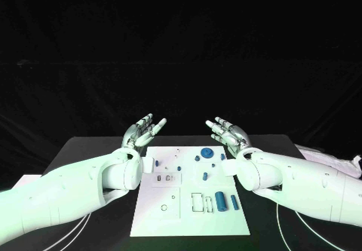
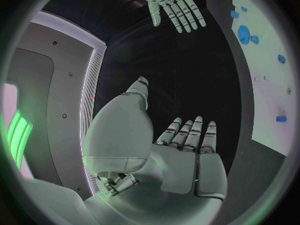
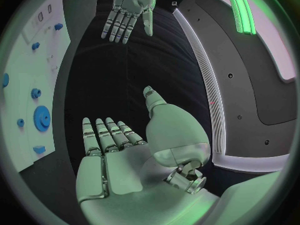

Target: Assemble the parts on the task board

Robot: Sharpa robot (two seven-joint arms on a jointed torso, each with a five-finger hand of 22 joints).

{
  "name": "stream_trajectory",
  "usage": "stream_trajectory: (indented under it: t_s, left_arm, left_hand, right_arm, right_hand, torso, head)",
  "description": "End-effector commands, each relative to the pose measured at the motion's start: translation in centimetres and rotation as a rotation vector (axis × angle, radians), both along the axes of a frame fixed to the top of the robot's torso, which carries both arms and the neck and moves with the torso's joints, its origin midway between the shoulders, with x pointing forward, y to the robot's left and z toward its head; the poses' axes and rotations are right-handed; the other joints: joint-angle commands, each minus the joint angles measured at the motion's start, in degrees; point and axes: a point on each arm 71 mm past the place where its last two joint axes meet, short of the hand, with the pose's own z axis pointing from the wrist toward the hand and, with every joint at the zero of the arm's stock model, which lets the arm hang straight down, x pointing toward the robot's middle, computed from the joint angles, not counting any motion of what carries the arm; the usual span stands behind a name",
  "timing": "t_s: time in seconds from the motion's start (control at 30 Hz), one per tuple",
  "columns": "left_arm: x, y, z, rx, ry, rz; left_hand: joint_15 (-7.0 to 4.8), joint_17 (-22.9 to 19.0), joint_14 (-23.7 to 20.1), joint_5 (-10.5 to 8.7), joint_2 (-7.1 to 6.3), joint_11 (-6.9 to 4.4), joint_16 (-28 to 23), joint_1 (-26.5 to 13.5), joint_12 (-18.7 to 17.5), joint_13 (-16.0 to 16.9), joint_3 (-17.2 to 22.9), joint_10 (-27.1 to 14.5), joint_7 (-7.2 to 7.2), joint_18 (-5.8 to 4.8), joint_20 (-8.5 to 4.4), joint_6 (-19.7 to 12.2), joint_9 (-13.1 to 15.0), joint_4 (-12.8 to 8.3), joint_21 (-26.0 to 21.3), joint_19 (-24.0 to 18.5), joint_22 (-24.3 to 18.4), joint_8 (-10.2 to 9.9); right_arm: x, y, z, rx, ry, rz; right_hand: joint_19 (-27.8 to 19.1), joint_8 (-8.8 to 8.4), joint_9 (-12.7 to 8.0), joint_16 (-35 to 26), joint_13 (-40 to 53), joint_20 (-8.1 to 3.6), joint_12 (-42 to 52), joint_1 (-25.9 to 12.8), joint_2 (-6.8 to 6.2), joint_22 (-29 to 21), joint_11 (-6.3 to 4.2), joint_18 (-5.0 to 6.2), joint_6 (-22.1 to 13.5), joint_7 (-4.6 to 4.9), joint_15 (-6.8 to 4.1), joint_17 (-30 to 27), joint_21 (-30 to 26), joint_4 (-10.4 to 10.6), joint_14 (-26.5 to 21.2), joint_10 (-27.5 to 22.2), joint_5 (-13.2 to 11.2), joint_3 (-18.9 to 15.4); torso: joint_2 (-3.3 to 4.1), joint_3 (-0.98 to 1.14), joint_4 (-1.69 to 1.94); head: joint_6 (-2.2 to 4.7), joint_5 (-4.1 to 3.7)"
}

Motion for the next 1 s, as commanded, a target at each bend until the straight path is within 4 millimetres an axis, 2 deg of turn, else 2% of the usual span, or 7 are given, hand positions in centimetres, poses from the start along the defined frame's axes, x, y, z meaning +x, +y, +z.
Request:
stream_trajectory:
  t_s: [0.03,0.2,0.3,0.37,0.4,0.43,1.0]
  left_arm:
    - [0.0,-0.5,0.2,-0.042,-0.004,-0.066]
    - [0.0,-0.5,0.2,-0.042,-0.004,-0.066]
    - [0.0,-0.5,0.2,-0.042,-0.004,-0.066]
    - [0.0,-0.5,0.2,-0.042,-0.004,-0.066]
    - [0.0,1.0,0.4,-0.072,-0.041,-0.045]
    - [-0.1,1.1,0.4,-0.074,-0.042,-0.050]
    - [-3.4,2.1,2.3,-0.116,-0.010,-0.152]
  left_hand:
    - [0.44,0.4,2.6,0.27,0.74,0.93,0.7,2.2,0.5,0.2,0.3,1.4,5.26,1.60,1.01,1.6,0.2,0.5,0.6,1.0,0.3,0.4]
    - [1.35,2.1,15.3,-0.13,3.59,2.71,3.8,4.4,2.3,1.2,1.4,12.0,6.78,1.56,1.19,10.5,1.1,-0.1,4.0,11.2,2.1,2.1]
    - [1.59,3.7,27.6,-0.32,5.10,3.44,7.5,6.0,5.0,2.3,1.8,24.7,6.98,1.10,0.91,20.2,2.2,-1.0,9.6,27.1,4.9,4.3]
    - [0.59,4.0,32.2,-0.40,5.87,2.51,8.7,6.8,6.8,2.9,1.7,34.8,6.87,1.99,0.90,27.2,2.7,-2.0,11.6,32.5,5.5,5.7]
    - [-0.06,4.1,34.3,-0.39,6.24,1.92,9.1,7.3,7.4,3.0,1.7,37.8,6.61,2.51,0.81,31.2,3.1,-2.6,12.3,34.7,5.6,6.5]
    - [-0.90,4.2,37.2,-0.42,6.64,1.28,9.7,7.9,7.8,2.9,1.6,40.5,5.98,2.84,0.28,34.7,3.2,-3.4,13.2,37.9,5.8,7.1]
    - [-7.48,11.6,57.4,-0.40,7.92,-3.88,15.1,9.6,7.2,3.2,1.0,56.0,2.15,2.97,-6.32,45.6,2.7,-5.7,20.3,56.8,7.9,7.2]
  right_arm:
    - [-0.1,1.6,-0.3,0.010,0.041,0.235]
    - [0.1,2.1,-0.6,0.002,0.063,0.311]
    - [0.2,2.2,-0.7,-0.001,0.069,0.332]
    - [0.2,2.2,-0.8,-0.002,0.071,0.339]
    - [2.0,-1.3,0.3,-0.213,-0.117,0.176]
    - [2.1,-1.6,0.5,-0.240,-0.135,0.171]
    - [3.8,-3.8,5.0,-0.668,-0.336,0.237]
  right_hand:
    - [5.6,0.94,0.5,1.0,0.6,0.69,1.0,7.3,0.35,0.8,0.80,1.19,5.2,7.84,0.65,0.6,1.5,-3.8,6.2,6.7,-2.1,0.7]
    - [22.6,3.15,1.9,4.3,1.9,0.43,4.0,12.6,0.52,3.0,0.65,5.09,19.1,7.05,0.27,2.1,6.4,-7.8,26.4,25.8,-2.6,2.3]
    - [29.1,4.48,2.5,6.0,2.2,0.53,5.4,14.2,0.61,3.7,-0.51,6.82,27.6,6.32,-1.03,2.4,8.6,-9.3,35.9,34.6,-2.6,3.1]
    - [31.8,5.08,2.7,6.4,1.8,0.25,5.6,14.7,0.53,3.7,-1.56,7.47,34.2,5.74,-1.95,2.2,9.6,-10.4,39.5,38.0,-2.7,4.1]
    - [32.7,5.26,2.7,6.6,1.8,0.05,5.5,14.9,0.56,3.6,-1.90,7.59,36.8,5.46,-2.37,2.2,9.9,-10.9,40.9,39.2,-2.8,4.6]
    - [34.2,5.32,2.6,6.8,1.8,-0.42,5.4,15.0,0.60,3.7,-2.37,7.65,38.9,5.10,-2.95,2.3,10.4,-11.5,42.9,40.8,-2.9,5.4]
    - [47.5,3.04,2.5,8.4,1.9,-6.91,2.2,12.1,-2.88,6.3,-5.70,7.47,47.1,2.92,-8.62,4.0,19.0,-15.3,61.4,51.8,-1.7,12.8]
  torso:
    - [0.00,-0.02,-0.01]
    - [0.00,-0.02,-0.01]
    - [0.00,-0.02,-0.01]
    - [0.00,-0.02,-0.01]
    - [0.42,0.55,0.46]
    - [0.51,0.56,0.41]
    - [4.89,-0.41,1.29]
  head:
    - [-0.02,0.00]
    - [-0.02,0.00]
    - [-0.02,0.00]
    - [-0.02,0.00]
    - [-0.09,-0.19]
    - [-0.05,-0.18]
    - [1.63,-2.38]
